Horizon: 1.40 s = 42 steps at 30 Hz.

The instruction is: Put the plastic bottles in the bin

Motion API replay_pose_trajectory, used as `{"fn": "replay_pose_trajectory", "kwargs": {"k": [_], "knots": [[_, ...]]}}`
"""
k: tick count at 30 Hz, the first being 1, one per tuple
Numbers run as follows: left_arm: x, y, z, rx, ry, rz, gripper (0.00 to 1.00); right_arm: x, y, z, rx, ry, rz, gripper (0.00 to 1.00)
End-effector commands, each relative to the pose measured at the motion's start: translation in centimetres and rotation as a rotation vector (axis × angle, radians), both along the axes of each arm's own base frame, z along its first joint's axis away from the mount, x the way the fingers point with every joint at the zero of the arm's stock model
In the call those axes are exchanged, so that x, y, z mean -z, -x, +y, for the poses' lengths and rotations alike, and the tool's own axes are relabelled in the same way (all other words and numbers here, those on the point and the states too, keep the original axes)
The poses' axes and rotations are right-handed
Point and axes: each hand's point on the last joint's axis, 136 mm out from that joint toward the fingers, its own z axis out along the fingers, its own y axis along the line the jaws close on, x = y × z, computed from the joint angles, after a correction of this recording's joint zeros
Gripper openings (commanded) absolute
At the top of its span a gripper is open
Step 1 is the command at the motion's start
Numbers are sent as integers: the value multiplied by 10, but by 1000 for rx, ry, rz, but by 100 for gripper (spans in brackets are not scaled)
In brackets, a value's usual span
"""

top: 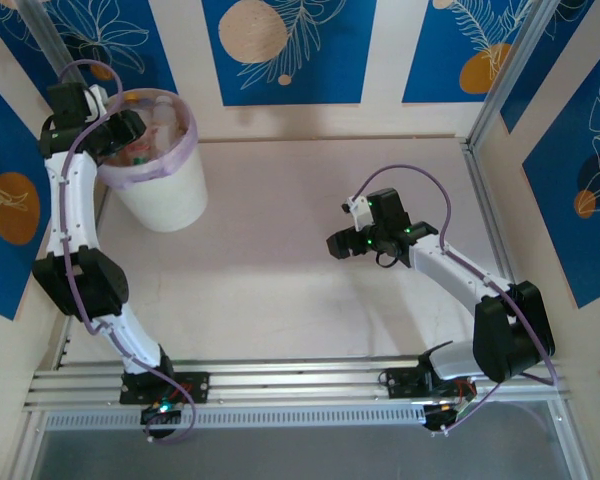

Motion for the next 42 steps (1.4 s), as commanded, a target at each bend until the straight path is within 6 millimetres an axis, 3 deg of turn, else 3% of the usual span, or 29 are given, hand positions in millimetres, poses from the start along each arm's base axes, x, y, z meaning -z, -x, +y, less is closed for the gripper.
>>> {"fn": "replay_pose_trajectory", "kwargs": {"k": [1,5,10,14,15,16,19,21,23,25,28,30,36,42], "knots": [[-16,11,-9,30,-38,-1,74,-13,1,4,-17,-20,-17,81],[-54,23,-6,25,-105,-75,100,-29,-3,5,-10,-49,-50,81],[-104,55,-10,18,-187,-205,100,-49,-9,-4,25,-71,-93,82],[-118,92,-37,38,-300,-251,100,-61,-16,-18,83,-68,-119,83],[-114,102,-46,51,-334,-238,100,-63,-18,-24,110,-70,-127,87],[-107,113,-56,66,-355,-229,100,-68,-21,-30,142,-76,-146,99],[-83,150,-79,101,-397,-249,100,-86,-23,-41,179,-110,-258,99],[-69,178,-82,81,-391,-278,100,-91,-25,-55,233,-102,-270,99],[-41,201,-85,77,-366,-270,100,-88,-30,-79,336,-91,-240,99],[6,216,-89,86,-370,-186,100,-80,-35,-102,421,-100,-217,99],[65,214,-93,104,-435,-114,100,-64,-42,-129,492,-57,-266,99],[91,207,-90,98,-485,-126,100,-49,-47,-143,529,-19,-308,99],[136,186,-73,16,-631,-197,100,9,-50,-165,590,-2,-250,99],[177,160,-70,48,-758,-149,100,36,-60,-168,584,35,-288,99]]}}
